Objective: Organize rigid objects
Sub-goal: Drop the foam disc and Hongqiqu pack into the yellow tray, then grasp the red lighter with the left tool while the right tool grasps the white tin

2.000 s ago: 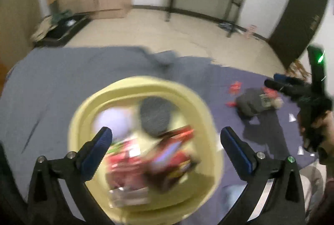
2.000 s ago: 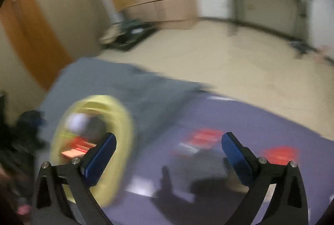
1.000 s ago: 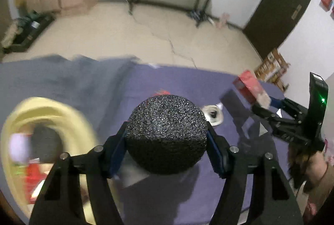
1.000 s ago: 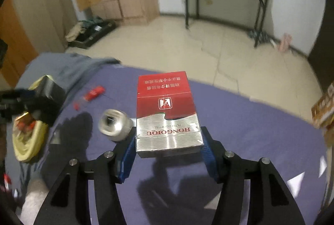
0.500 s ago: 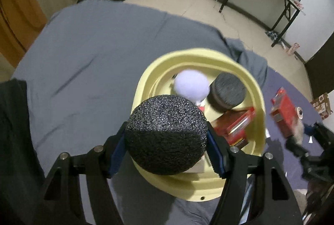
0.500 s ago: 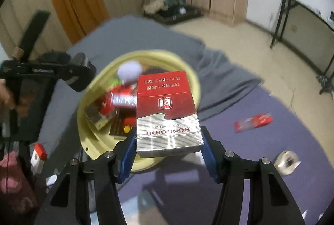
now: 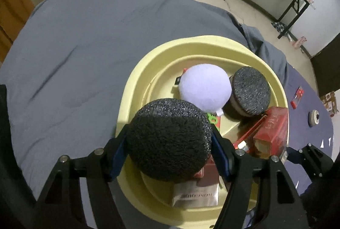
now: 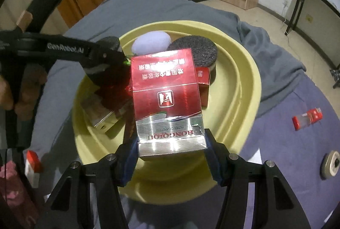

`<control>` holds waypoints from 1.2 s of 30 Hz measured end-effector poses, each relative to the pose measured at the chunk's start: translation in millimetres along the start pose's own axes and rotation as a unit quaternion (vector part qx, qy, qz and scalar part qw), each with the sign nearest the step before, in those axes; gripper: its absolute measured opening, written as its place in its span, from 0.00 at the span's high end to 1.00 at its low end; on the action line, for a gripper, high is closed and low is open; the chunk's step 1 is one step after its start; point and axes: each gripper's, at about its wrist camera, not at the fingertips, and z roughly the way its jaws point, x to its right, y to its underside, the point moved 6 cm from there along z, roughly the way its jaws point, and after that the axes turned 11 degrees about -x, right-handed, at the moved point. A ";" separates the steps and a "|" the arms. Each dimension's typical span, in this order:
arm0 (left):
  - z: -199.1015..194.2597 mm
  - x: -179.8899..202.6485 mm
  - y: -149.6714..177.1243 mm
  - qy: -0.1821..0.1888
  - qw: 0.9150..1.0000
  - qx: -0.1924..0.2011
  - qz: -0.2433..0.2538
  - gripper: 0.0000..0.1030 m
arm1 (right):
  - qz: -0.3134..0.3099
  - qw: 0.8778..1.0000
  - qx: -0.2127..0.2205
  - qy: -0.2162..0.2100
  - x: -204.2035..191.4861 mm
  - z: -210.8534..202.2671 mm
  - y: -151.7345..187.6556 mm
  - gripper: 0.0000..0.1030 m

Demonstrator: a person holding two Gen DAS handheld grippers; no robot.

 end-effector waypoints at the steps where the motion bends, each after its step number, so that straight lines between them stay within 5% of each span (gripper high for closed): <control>1: 0.5 0.0 -0.7 0.001 1.000 0.002 0.001 0.28 | -0.002 1.000 -0.003 0.000 -1.0 4.1 -1.7 0.45; 5: 2.4 -0.2 0.6 0.010 1.000 -0.008 -0.005 0.19 | -0.007 1.000 -0.019 -0.006 -7.3 15.9 -3.1 0.43; 8: -19.3 3.7 0.0 0.013 1.000 0.017 -0.001 0.00 | -0.016 1.000 -0.009 -0.022 -11.0 10.3 -6.0 0.10; 10: -40.8 12.5 -1.8 -0.006 0.999 0.035 0.023 0.00 | -0.027 0.999 0.008 -0.023 -8.7 -8.0 -3.4 0.02; 16: -83.7 83.1 -19.8 0.033 0.995 0.060 0.078 0.00 | 0.024 0.997 0.072 -0.019 54.6 -72.9 18.2 0.00; 20: -71.1 158.9 -22.4 -0.025 0.985 0.039 0.166 0.00 | 0.103 0.987 0.082 0.096 159.7 -81.4 65.3 0.00; 25: -17.8 264.4 -20.2 -0.017 0.962 -0.004 0.273 0.02 | 0.163 0.971 0.027 0.172 240.3 -52.0 116.2 0.00; 32: 63.3 320.3 -21.2 -0.010 0.949 -0.054 0.311 0.22 | 0.214 0.969 0.051 0.116 258.7 -34.5 110.0 0.02; 34: 76.1 328.5 -23.9 -0.017 0.943 -0.048 0.328 0.22 | 0.211 0.971 0.047 0.102 261.9 -25.3 103.8 0.07; 36: 87.1 329.8 -27.7 -0.021 0.945 -0.042 0.322 0.27 | 0.205 0.972 0.030 0.108 266.8 -13.7 102.2 0.24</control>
